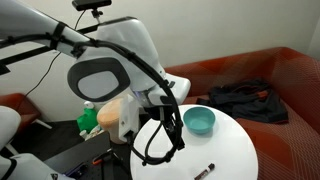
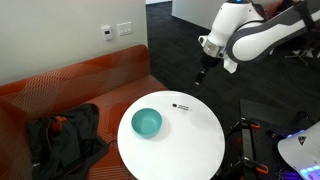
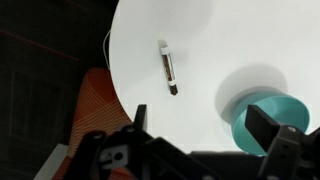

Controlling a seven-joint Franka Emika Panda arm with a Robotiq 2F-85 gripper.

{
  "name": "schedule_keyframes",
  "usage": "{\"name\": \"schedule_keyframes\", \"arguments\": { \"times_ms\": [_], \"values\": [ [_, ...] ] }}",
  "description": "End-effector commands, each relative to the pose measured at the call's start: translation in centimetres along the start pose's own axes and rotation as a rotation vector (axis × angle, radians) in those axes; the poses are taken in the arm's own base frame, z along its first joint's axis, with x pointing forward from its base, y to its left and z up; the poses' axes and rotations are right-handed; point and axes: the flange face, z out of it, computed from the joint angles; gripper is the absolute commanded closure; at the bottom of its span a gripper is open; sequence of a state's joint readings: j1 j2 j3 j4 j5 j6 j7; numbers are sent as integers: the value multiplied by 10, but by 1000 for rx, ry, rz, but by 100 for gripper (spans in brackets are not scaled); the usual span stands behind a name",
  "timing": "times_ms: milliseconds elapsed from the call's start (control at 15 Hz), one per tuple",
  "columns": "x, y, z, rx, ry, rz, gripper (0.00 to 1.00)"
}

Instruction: Put the black marker inside the blue bowl

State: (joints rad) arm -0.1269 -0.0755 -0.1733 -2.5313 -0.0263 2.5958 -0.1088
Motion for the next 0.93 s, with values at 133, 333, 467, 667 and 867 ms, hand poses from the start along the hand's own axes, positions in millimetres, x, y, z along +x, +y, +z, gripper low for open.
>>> {"name": "schedule_keyframes", "arguments": {
  "times_ms": [133, 333, 467, 667, 867],
  "values": [
    [0, 3, 10, -3, -23, 3, 0],
    [1, 3, 9, -3, -20, 3, 0],
    [7, 4, 18, -23, -32, 16, 0],
    [17, 12, 45, -47, -53, 23, 0],
    [30, 25, 78, -77, -74, 6, 0]
  ]
}}
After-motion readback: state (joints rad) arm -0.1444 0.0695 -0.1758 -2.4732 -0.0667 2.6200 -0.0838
